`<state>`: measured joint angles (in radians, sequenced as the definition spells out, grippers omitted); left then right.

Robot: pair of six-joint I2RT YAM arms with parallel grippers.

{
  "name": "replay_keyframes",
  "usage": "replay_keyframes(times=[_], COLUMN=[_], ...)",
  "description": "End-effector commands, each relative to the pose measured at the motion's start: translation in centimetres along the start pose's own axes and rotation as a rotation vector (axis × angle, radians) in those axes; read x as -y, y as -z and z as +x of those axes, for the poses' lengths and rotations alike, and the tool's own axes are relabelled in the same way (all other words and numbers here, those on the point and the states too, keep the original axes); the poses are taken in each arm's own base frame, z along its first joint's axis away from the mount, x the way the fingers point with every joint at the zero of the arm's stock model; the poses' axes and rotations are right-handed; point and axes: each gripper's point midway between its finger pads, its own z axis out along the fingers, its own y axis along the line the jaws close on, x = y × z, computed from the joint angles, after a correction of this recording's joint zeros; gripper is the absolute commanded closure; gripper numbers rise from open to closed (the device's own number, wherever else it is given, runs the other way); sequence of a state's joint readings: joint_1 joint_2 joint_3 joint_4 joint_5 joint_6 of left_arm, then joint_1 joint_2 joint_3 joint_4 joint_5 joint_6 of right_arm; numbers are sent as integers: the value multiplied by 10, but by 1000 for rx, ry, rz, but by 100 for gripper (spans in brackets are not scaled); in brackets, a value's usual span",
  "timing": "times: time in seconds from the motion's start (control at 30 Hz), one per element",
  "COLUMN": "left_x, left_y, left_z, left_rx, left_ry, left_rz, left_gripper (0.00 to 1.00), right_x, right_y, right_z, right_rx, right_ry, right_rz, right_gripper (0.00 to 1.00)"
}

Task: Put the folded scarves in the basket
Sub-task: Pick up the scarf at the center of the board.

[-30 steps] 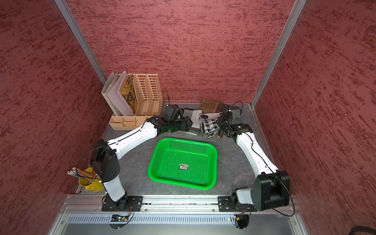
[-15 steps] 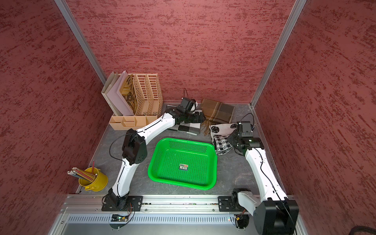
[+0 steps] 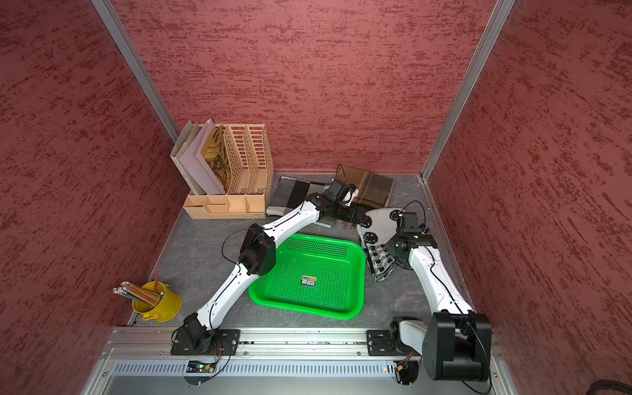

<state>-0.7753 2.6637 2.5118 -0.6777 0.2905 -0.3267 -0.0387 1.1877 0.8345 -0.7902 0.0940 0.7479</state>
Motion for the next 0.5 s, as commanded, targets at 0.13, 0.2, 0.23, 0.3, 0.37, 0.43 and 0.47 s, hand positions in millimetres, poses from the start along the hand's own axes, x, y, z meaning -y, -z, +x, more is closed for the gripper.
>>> replay_keyframes(times=[0.13,0.2,0.23,0.3,0.37,0.43,0.47], left_x=[-10,-11,-11,-9,-5,-3,-2], left_y=[-16,-20,-22,-24,-26,-28,-30], left_z=[4,3,3,1,-1,-3,-2], left_rx=[-2,5,7,17,28,37,40], left_ry=[5,23,30,40,49,62,66], left_rz=[15,22,27,41,63,79,85], left_gripper=[14,16,16,18,22,25,27], right_x=[-3,-2,-1,-1,-1,-2,-2], right_y=[1,-1,-1,-1,-1,-2,-2], right_z=[-15,-14,-13,-12,-11,-11,-11], right_rx=[68,63,61,61,60,58,57], right_ry=[-11,-7,-6,-7,-9,-9,-9], right_rz=[-8,-6,-6,-10,-15,-18,-17], right_gripper=[100,100,100,100,100,100,100])
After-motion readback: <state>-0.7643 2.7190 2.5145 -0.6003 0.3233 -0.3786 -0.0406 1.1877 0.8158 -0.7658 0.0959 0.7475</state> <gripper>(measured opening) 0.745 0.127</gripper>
